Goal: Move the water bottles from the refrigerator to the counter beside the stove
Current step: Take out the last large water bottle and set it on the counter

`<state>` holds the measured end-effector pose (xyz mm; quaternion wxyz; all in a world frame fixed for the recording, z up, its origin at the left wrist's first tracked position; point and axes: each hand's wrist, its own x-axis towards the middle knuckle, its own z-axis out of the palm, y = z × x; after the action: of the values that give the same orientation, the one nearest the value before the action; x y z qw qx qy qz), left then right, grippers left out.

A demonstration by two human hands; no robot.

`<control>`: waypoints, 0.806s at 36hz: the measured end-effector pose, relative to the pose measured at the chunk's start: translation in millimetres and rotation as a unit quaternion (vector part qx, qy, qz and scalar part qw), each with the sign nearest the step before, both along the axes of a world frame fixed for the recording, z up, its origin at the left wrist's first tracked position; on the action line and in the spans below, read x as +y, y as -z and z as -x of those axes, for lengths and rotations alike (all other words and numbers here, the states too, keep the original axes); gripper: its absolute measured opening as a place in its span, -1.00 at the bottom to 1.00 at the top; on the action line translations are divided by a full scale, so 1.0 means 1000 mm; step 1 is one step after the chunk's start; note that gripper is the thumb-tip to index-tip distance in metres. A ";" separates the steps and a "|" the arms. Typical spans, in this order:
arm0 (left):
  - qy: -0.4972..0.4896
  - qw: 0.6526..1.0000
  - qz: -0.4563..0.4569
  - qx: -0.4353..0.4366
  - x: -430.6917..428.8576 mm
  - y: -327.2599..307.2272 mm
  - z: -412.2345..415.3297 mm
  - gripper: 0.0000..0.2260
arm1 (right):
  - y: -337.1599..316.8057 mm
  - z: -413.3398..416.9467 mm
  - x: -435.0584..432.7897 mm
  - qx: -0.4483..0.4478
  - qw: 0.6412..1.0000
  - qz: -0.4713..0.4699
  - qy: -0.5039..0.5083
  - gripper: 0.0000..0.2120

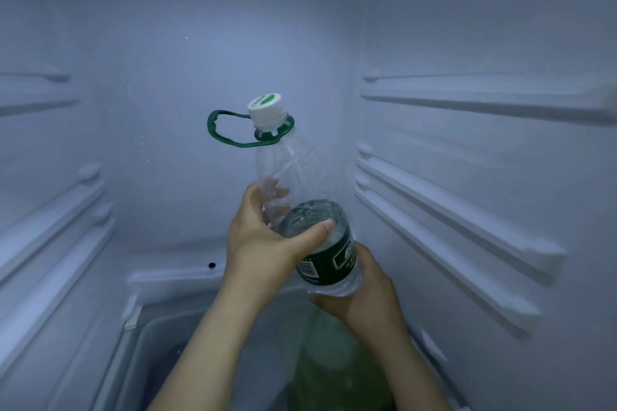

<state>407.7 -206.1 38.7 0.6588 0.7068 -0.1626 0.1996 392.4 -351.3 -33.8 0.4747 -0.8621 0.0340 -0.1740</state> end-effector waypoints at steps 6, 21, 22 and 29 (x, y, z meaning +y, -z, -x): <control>0.001 0.999 -0.018 -0.044 0.012 -0.019 0.054 -0.39 | -0.020 0.055 0.012 -0.015 1.000 -0.011 -0.004 -0.53; 0.082 0.995 0.017 -0.062 0.033 -0.028 0.194 -0.40 | -0.032 0.228 0.040 -0.063 0.998 -0.023 0.003 -0.41; 0.090 0.994 0.018 -0.063 0.033 -0.027 0.203 -0.41 | -0.030 0.239 0.041 -0.060 0.998 -0.022 0.011 -0.40; 0.151 0.986 0.018 -0.062 0.030 -0.024 0.255 -0.42 | -0.022 0.307 0.041 -0.019 0.998 -0.007 0.052 -0.25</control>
<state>153.0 -176.5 63.0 0.6829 0.6480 -0.3048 0.1444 85.3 -310.1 -11.3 0.4719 -0.8521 0.0708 -0.2148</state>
